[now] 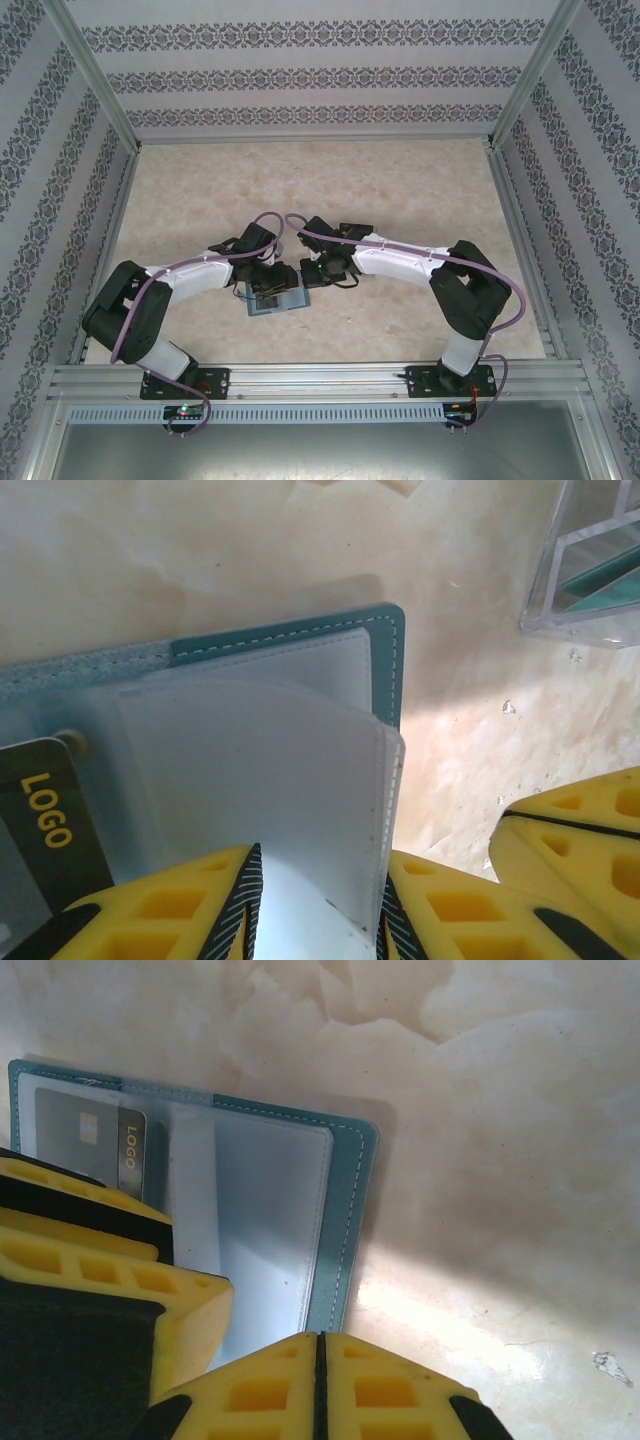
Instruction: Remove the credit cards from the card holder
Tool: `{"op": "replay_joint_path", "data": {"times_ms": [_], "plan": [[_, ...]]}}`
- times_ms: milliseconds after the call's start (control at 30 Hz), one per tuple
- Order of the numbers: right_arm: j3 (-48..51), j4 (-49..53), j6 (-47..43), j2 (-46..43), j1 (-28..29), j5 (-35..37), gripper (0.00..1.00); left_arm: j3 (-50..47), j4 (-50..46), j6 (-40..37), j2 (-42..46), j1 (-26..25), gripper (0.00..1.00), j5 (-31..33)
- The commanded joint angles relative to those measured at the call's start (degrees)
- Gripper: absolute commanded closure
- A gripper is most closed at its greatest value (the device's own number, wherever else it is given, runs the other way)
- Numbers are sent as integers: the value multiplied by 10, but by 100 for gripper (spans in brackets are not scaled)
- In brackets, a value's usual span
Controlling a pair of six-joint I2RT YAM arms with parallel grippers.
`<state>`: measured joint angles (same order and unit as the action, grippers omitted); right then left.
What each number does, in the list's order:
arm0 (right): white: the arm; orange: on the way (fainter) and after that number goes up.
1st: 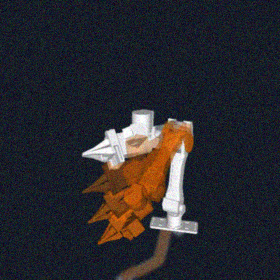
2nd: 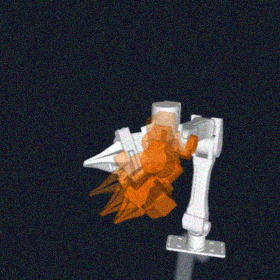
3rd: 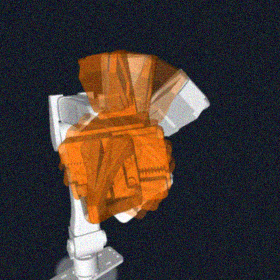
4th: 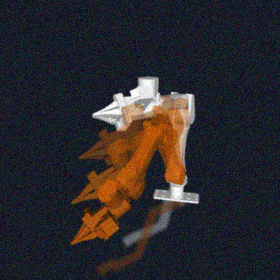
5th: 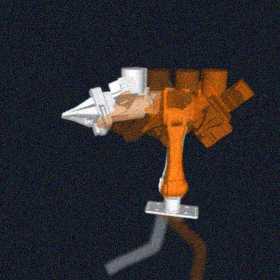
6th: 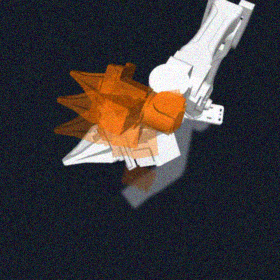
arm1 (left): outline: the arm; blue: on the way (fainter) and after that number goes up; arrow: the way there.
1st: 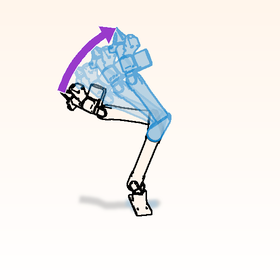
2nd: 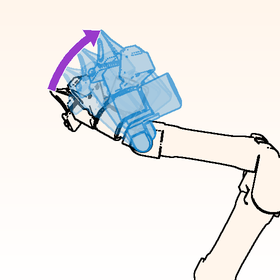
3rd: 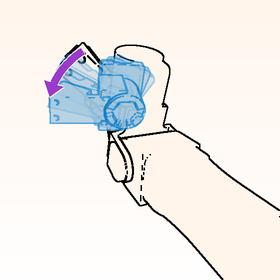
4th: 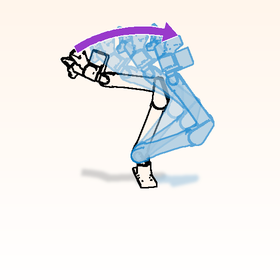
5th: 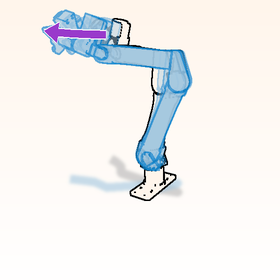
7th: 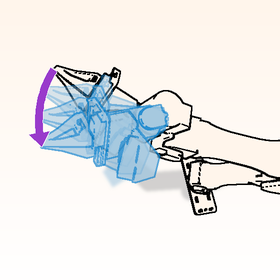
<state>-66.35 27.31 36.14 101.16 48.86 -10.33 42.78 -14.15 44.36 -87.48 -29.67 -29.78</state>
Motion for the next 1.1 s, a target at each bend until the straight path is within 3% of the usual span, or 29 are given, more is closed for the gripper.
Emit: {"op": "replay_joint_path", "data": {"times_ms": [0,67,267,400,533,667,1067], "plan": [[-15,-2,3,-8,-3,4,100,12,-29,-12,42,-6,64,15],[-23,-2,2,-2,-3,0,99,16,-48,-16,64,-5,54,23],[-50,5,-4,8,2,-7,98,6,-90,-18,123,14,52,49],[-72,0,-9,18,4,-29,98,-16,-121,-16,162,37,62,87],[-102,-11,-1,48,8,-83,98,-46,-139,-13,190,69,81,109],[-117,-30,14,79,12,-128,91,-61,-158,-11,180,86,94,127],[-130,-51,39,142,11,-200,88,-104,-120,12,143,88,99,121]]}}
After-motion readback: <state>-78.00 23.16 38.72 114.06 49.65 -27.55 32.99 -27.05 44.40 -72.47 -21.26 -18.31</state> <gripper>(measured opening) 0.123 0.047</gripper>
